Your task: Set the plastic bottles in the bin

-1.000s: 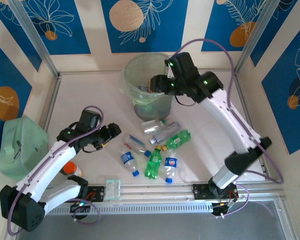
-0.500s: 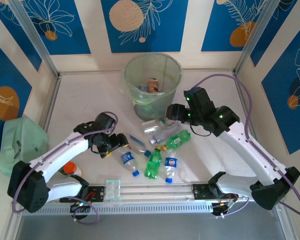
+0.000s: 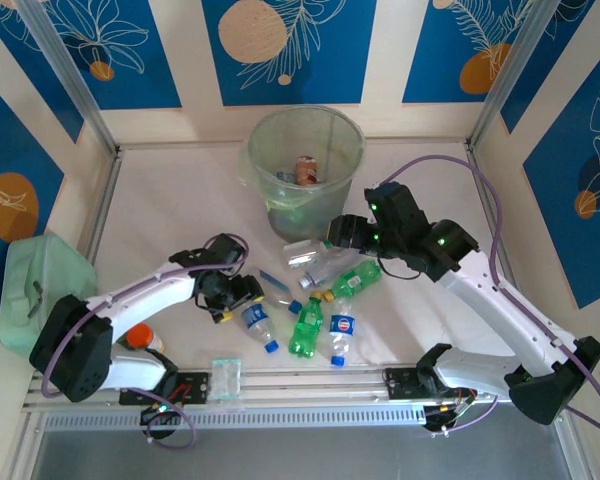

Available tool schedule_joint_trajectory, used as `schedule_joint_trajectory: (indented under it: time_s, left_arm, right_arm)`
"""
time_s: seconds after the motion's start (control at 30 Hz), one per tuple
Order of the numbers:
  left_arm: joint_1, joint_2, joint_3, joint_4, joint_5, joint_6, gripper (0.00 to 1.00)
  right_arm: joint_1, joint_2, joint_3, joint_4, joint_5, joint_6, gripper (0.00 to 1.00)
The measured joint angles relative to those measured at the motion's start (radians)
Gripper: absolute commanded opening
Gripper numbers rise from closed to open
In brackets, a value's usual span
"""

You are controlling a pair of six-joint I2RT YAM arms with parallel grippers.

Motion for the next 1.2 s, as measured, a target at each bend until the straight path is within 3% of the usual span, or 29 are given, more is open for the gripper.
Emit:
schedule_joint_trajectory:
  time_s: [0.5, 0.8, 1.03, 1.2]
  left_arm:
    - [-0.001, 0.071, -0.033, 0.095, 0.001, -0.033, 0.62]
    - [0.005, -0.017, -0.013, 0.055, 0.001, -0.001, 0.61]
    - [0.104, -0.232, 0.043, 0.098, 0.065, 0.019, 0.61]
    - [0.222, -0.352, 0.059, 0.248, 0.164, -0.003, 0.61]
  right_arm:
    - [0.016, 0.032, -0.004, 0.001, -0.003, 0.019, 0.72]
    - [0.095, 0.08, -0.002, 0.031, -0.031, 0.012, 0.72]
    - [0.128, 0.104, 0.011, 0.129, -0.207, -0.018, 0.72]
    - [0.134, 0.133, 0.048, 0.185, -0.341, -0.033, 0.76]
